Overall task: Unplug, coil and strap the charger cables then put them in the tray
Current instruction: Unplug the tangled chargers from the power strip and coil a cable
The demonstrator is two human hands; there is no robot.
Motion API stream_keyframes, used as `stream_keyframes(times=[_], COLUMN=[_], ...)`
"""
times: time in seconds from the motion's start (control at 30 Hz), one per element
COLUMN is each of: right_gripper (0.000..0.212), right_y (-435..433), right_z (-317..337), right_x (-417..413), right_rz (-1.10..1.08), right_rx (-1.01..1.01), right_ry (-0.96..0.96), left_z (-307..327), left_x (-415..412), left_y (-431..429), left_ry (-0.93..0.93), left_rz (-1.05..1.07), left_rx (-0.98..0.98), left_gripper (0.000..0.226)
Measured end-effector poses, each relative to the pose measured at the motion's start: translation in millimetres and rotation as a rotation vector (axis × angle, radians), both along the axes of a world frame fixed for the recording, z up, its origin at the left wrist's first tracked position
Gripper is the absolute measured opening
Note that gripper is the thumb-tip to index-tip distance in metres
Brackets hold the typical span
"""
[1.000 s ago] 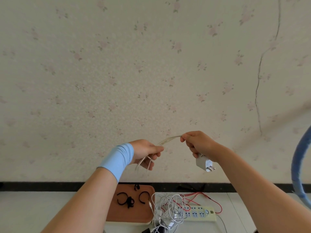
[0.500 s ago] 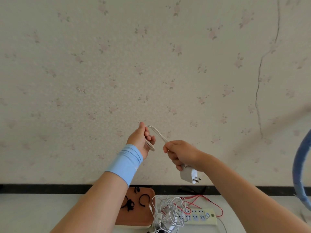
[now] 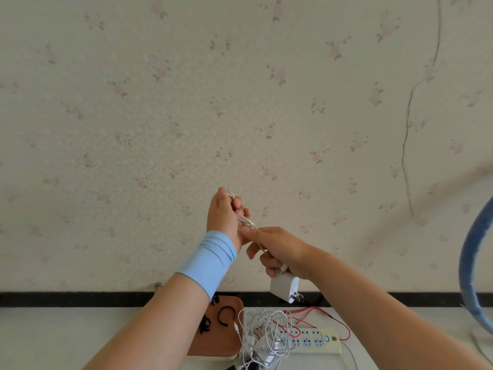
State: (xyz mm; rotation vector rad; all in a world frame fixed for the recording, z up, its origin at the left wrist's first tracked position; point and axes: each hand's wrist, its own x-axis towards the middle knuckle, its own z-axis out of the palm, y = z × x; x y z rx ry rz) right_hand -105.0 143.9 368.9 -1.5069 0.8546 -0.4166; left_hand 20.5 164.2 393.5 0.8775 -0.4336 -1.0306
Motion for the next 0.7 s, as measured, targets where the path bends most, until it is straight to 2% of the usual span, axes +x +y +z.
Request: stream_keyframes(times=[0.1,0.23,0.4,0.47,0.5,0.57,0.6,0.63,0.7], right_gripper=[0.043,0.045,0.031,0.027,0.028,0.028,0.028,0.027,0.027], right_y=[-5.6,-12.9,-11.4,-11.4,-13.0,-17.3,-19.0,-20.7,-21.9], right_z=[6.0,8.6,8.3,8.9,8.7,8.0,7.8,7.4,7.8], right_x=[-8.2,-16.9,-17.6,-17.6,-18.8,-23.8,-26.7,-29.2,-31.0], right_rz=[0.050,0.177,0.220,0.202,0.189,0.175,0.178,0.186,0.218], right_rx=[-0.105,-0.030,-0.082,-0.129,-0.144,-0.150,-0.156,-0.165,-0.170], right_ry=[0.039,0.003,0.095,0.152,0.183,0.264,0.325,0.389,0.474], left_z=[-3.9,-10.4,-7.1,-4.2,-4.6,-5.7,-7.8,-8.0,-3.1], left_x=[-4.7,-9.1,-4.0,5.4,11.2,23.7,29.9,33.6,29.0], left_y=[2.4,3.9,8.3,8.0,5.7,5.2,6.4,9.0,17.7], left_ry=[-0.247,-0.530,-0.561,-0.542,-0.617,-1.006,-1.246,-1.488,-1.899], left_rz=[0.021,0.008,-0.101,-0.204,-0.194,-0.027,0.069,0.104,-0.076], left_rx=[-0.021,-0.051,-0.074,0.005,0.078,0.238,0.247,0.171,-0.008], left_gripper=[0.028,0.032,0.030,0.028,0.024,0.019,0.033,0.045,0.065])
